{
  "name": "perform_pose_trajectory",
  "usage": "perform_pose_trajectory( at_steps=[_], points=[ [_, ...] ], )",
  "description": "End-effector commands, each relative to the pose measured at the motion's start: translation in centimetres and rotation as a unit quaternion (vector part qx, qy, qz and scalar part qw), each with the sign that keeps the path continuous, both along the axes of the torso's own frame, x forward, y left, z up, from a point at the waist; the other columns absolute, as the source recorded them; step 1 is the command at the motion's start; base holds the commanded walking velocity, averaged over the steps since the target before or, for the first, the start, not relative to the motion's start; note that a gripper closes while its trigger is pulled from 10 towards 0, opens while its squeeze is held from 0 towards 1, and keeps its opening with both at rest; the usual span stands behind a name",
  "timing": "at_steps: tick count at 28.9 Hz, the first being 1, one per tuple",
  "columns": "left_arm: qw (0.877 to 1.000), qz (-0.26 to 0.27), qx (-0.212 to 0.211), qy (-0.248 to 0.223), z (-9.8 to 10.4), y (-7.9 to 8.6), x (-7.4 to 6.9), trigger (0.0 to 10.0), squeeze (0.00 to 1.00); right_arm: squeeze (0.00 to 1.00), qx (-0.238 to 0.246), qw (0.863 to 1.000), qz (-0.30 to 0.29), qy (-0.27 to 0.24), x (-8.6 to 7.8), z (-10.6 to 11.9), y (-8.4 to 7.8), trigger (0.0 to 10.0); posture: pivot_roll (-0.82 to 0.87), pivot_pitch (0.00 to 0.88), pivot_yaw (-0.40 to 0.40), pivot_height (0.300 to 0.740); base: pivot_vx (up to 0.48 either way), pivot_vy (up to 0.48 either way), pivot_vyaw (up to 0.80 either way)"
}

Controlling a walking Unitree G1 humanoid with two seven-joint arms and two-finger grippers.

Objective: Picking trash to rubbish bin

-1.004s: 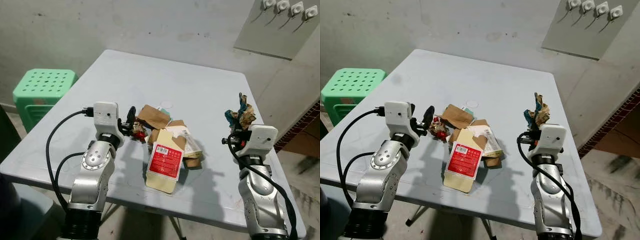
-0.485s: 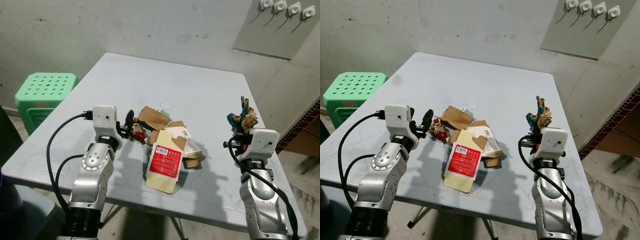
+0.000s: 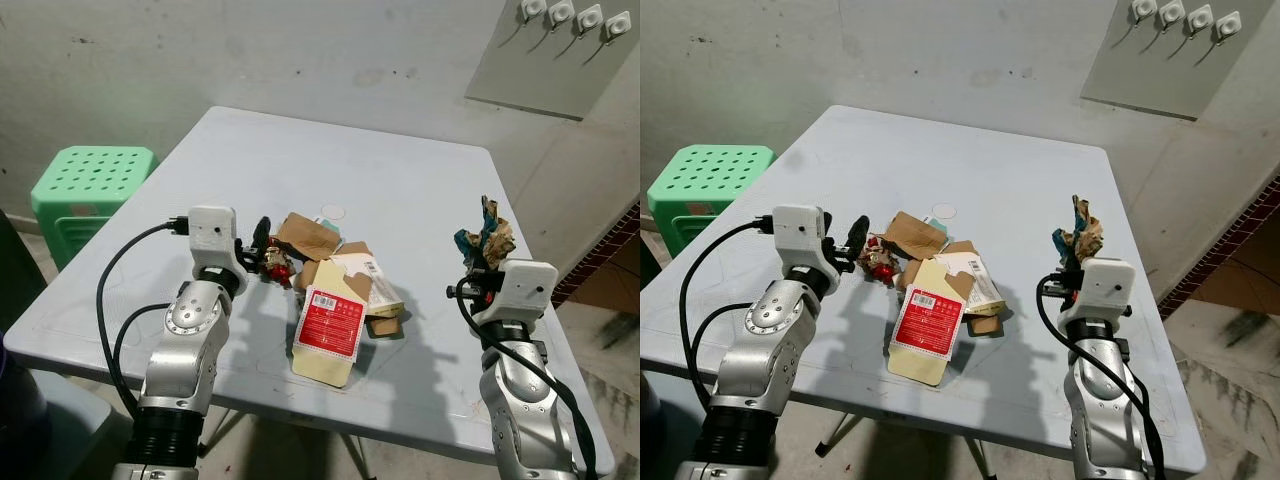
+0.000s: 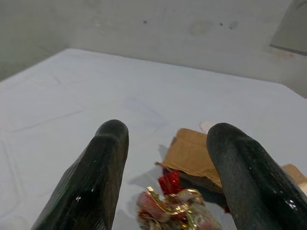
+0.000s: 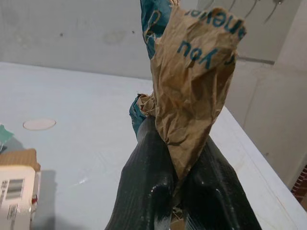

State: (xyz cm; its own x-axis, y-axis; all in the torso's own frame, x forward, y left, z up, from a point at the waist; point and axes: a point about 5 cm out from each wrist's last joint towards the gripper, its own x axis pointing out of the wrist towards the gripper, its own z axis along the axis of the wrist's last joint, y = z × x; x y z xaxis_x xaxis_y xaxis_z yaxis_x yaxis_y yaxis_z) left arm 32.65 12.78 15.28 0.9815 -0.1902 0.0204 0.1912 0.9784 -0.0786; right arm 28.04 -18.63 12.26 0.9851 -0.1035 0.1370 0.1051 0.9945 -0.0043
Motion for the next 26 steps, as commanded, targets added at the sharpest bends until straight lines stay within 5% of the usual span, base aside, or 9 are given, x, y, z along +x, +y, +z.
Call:
perform_pose_trajectory(
  at_steps=[1, 26],
  points=[
    [1.0, -0.011, -0.001, 0.003, 0.02, -0.46, -0.07, 10.0, 0.0, 0.0, -0.008, 1.0, -0.004, 0.002, -0.14, 0.13, -0.33, 10.0, -0.02, 0.0, -0.078, 0.74, 0.0, 0.0, 0.0],
    [1.0, -0.014, -0.012, 0.014, 0.04, -0.4, 0.05, 10.0, 0.0, 0.0, -0.011, 1.0, -0.003, 0.012, -0.38, -0.14, -0.26, 10.0, -0.02, 0.0, -0.078, 0.74, -0.316, 0.0, 0.0]
  ],
)
